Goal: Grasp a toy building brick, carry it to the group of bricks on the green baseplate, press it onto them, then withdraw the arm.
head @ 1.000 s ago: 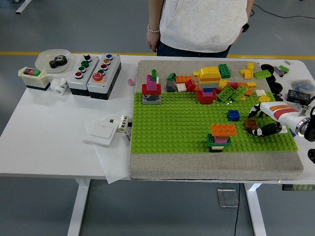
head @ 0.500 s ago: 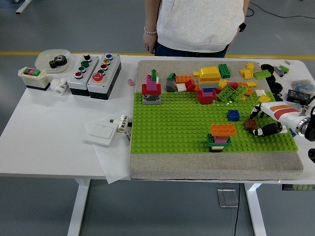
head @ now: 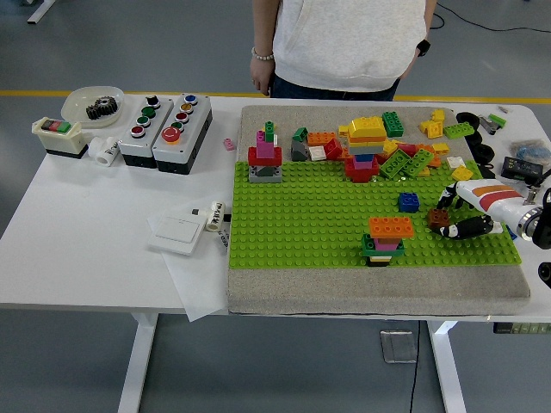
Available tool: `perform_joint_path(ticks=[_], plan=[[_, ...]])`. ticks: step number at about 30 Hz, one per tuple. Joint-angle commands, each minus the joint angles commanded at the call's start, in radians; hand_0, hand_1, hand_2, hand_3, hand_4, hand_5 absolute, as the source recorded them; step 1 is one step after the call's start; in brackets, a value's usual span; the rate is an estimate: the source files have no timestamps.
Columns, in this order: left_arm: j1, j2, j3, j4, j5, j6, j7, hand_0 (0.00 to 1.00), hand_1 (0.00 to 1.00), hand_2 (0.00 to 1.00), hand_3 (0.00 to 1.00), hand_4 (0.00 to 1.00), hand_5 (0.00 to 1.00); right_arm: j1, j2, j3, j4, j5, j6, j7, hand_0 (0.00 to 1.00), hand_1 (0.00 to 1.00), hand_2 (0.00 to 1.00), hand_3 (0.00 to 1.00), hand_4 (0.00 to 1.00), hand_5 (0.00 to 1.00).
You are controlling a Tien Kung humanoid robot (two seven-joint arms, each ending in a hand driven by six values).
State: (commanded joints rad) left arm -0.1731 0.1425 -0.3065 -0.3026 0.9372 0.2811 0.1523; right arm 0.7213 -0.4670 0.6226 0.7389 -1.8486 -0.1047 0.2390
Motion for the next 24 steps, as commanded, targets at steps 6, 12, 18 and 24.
perform_joint_path(ticks=[6, 12, 18, 24], plan=[[0.0, 0.0, 0.0, 0.0, 0.0, -0.001, 0.001, 0.681, 0.606, 0.737, 0.648, 0.745, 0.636, -0.002, 0.002, -0.004, -0.004, -0.001, -0.013, 0.004, 0.391, 0.499, 0.573, 0.537, 0.83, 0.513], [0.0, -0.001, -0.002, -0.001, 0.003, -0.004, 0.002, 0.682, 0.605, 0.737, 0.649, 0.746, 0.637, -0.011, 0.009, -0.007, -0.014, -0.003, -0.044, 0.009, 0.336, 0.472, 0.55, 0.521, 0.787, 0.509], [0.002, -0.001, -0.006, -0.001, 0.01, -0.007, 0.004, 0.685, 0.607, 0.738, 0.649, 0.747, 0.639, -0.018, 0.014, -0.012, -0.018, -0.001, -0.067, 0.015, 0.298, 0.445, 0.524, 0.507, 0.753, 0.523], [0.005, -0.002, -0.012, -0.001, 0.019, -0.011, 0.007, 0.687, 0.61, 0.739, 0.65, 0.748, 0.641, -0.023, 0.017, -0.017, -0.019, -0.005, -0.083, 0.021, 0.271, 0.423, 0.5, 0.495, 0.731, 0.542]])
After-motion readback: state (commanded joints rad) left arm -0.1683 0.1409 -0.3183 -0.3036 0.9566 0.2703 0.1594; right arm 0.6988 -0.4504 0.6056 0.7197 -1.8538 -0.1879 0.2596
